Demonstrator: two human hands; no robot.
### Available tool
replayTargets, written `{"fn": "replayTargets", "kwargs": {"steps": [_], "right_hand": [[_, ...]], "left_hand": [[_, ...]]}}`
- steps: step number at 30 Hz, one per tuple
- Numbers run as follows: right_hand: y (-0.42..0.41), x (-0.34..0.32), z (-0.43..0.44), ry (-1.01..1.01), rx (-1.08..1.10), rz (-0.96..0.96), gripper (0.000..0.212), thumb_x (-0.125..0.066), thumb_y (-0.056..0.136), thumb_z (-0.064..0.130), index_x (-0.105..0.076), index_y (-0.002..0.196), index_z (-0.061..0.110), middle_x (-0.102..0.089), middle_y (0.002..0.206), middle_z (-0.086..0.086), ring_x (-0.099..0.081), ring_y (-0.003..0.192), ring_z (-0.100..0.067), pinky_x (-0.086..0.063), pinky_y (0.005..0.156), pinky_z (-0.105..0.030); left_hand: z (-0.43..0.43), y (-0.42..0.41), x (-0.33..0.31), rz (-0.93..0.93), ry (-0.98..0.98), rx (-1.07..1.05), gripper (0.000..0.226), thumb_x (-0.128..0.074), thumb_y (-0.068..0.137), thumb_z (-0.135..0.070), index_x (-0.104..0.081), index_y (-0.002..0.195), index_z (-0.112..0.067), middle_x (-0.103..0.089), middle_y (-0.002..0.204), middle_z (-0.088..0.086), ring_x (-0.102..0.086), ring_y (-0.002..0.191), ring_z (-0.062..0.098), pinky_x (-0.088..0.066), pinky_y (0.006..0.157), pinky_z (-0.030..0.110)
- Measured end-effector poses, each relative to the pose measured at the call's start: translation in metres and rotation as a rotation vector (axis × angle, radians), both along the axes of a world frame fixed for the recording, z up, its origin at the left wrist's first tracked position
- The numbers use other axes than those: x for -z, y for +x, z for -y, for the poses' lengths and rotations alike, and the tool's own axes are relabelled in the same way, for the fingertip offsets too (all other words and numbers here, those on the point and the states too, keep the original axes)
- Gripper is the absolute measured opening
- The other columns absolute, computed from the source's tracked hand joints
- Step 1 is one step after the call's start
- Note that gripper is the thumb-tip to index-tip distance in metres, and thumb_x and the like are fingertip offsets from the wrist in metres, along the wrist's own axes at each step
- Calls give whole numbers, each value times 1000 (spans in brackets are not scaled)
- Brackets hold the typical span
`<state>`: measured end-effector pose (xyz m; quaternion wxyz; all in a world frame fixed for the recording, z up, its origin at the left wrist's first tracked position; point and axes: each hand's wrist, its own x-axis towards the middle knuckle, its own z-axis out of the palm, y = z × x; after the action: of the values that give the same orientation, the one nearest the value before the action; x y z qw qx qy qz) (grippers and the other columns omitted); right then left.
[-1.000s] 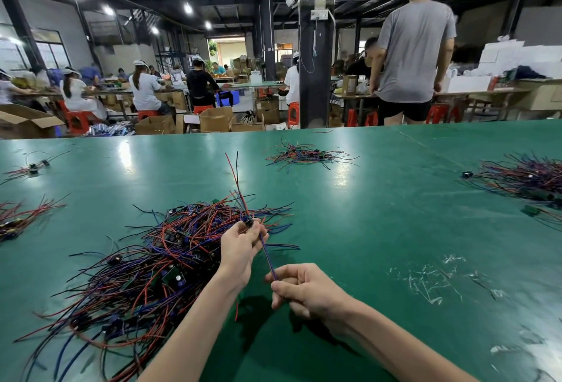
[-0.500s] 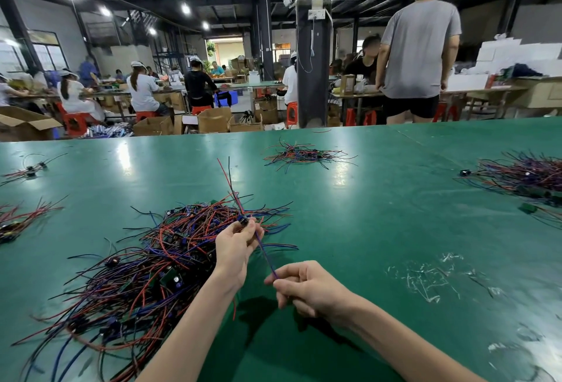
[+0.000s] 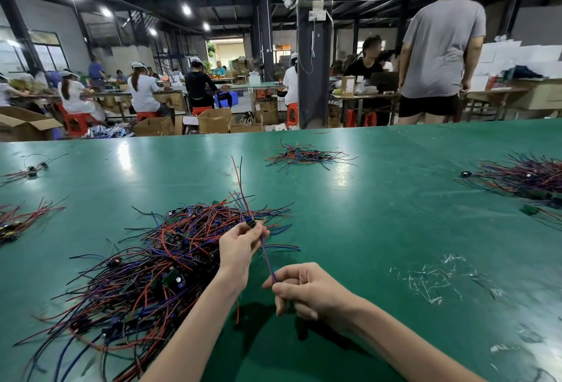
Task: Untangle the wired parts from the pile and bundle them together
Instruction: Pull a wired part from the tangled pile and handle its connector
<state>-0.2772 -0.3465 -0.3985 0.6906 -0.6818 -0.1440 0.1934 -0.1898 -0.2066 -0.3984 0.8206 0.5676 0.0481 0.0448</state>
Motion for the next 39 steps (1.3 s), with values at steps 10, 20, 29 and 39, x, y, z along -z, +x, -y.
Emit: {"fn": "replayTargets", "kwargs": {"steps": [10, 20, 29, 39], "right_hand": [[7, 4, 2, -20, 105, -75, 13, -52, 92, 0, -62, 98, -3, -64, 57, -9, -24, 24, -4, -16, 29, -15], [15, -6, 21, -225, -130, -54, 21, -57, 92, 25, -58, 101, 7, -74, 84, -10, -25, 29, -6, -15, 32, -20], [26, -2, 26, -66, 253, -53, 18, -57, 92, 10, -59, 75, 6, -64, 68, -12, -26, 26, -3, -16, 27, -14], [52, -16, 77, -94, 575, -74, 18, -58, 89, 5, -62, 72, 1, -65, 60, -10, -23, 26, -5, -13, 33, -11]], "left_hand": [[-3, 3, 2, -3, -116, 16, 10, -58, 88, 5, -60, 81, -1, -68, 62, 0, -64, 71, 16, -48, 95, 37], [10, -7, 5, -25, -20, 46, 12, -59, 87, 6, -62, 78, -2, -65, 62, 4, -63, 66, 16, -48, 80, 29], [38, -26, 11, -97, 48, 299, 8, -62, 87, -3, -64, 80, -3, -66, 66, 8, -57, 48, 13, -47, 44, 22], [41, -26, 13, -100, -2, 375, 12, -57, 90, -2, -63, 101, 1, -73, 81, 12, -70, 73, 19, -55, 80, 27]]}}
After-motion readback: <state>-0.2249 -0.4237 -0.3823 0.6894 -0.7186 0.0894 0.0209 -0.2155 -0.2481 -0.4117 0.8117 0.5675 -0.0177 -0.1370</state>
